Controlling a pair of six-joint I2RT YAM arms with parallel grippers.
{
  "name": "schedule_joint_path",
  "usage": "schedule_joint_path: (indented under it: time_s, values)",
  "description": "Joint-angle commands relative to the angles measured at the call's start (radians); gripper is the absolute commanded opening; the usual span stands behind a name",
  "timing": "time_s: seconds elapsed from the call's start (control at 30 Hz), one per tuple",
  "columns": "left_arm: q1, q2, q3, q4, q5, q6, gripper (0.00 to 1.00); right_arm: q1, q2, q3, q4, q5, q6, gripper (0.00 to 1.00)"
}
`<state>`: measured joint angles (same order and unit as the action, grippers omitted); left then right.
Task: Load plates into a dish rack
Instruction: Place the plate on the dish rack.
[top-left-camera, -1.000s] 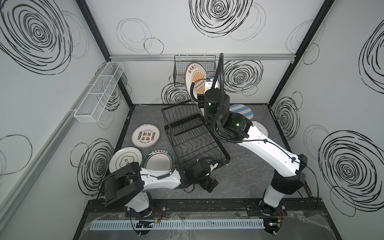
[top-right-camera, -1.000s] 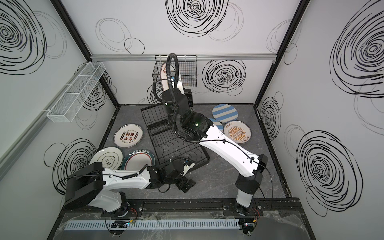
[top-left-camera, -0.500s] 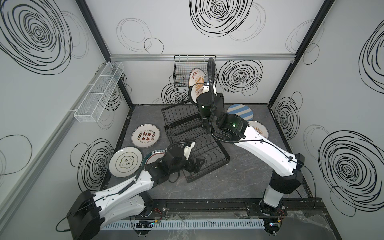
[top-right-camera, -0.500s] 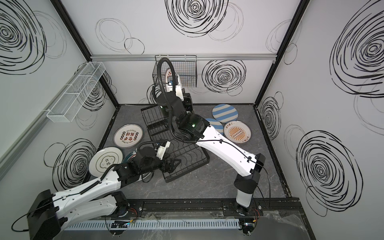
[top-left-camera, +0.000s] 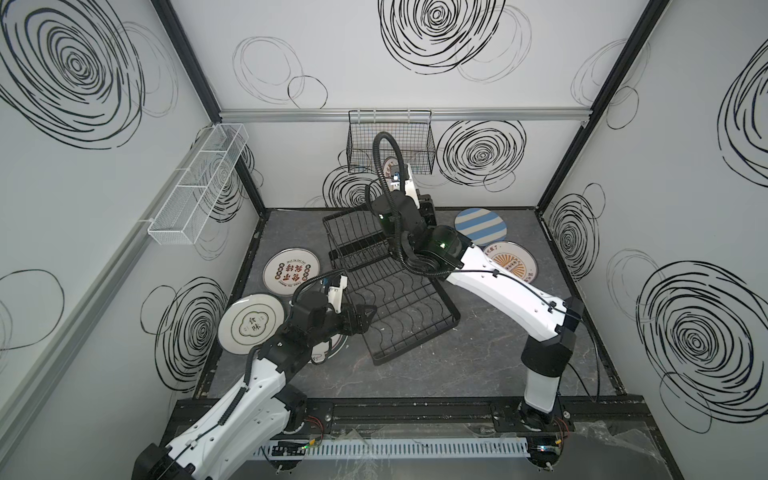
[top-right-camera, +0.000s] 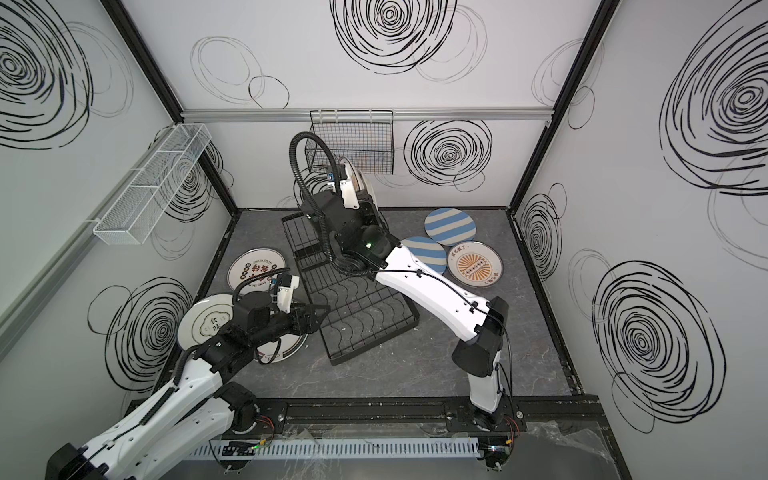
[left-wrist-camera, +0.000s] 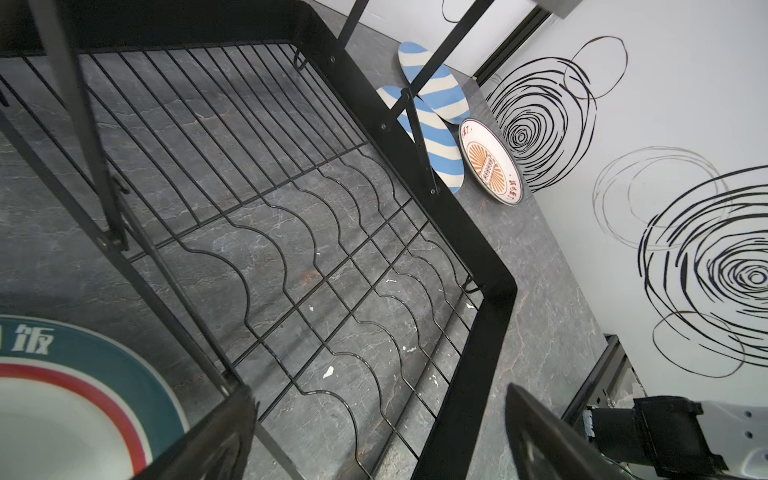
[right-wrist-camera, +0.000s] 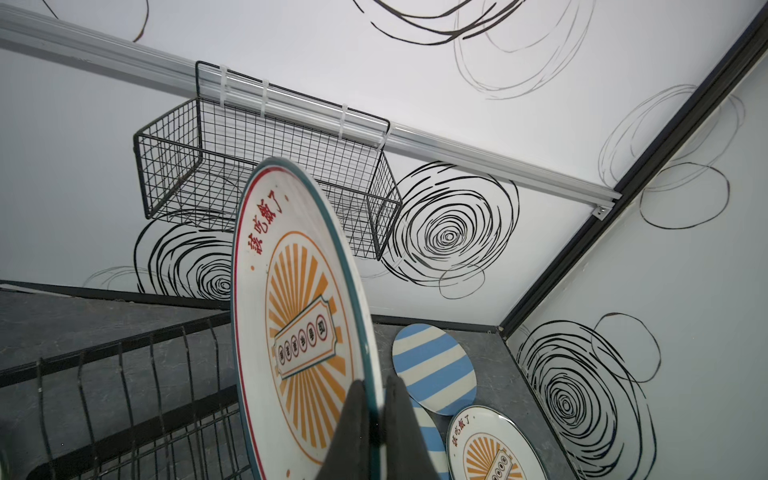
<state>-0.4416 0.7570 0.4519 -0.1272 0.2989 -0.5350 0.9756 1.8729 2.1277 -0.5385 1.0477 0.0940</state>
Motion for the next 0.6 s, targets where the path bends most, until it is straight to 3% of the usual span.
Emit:
schedule_joint_path:
  time_s: [0.0, 0.57]
  values:
    - [0.01, -0.001, -0.003, 0.003, 0.03, -0.001, 0.96, -0.018, -0.026, 0.032, 0.001, 0.047, 0.014, 0.0]
    - [0.013, 0.002, -0.01, 0.017, 0.045, 0.006, 0.96, -0.029, -0.007, -0.028, 0.056, 0.055, -0.105, 0.0]
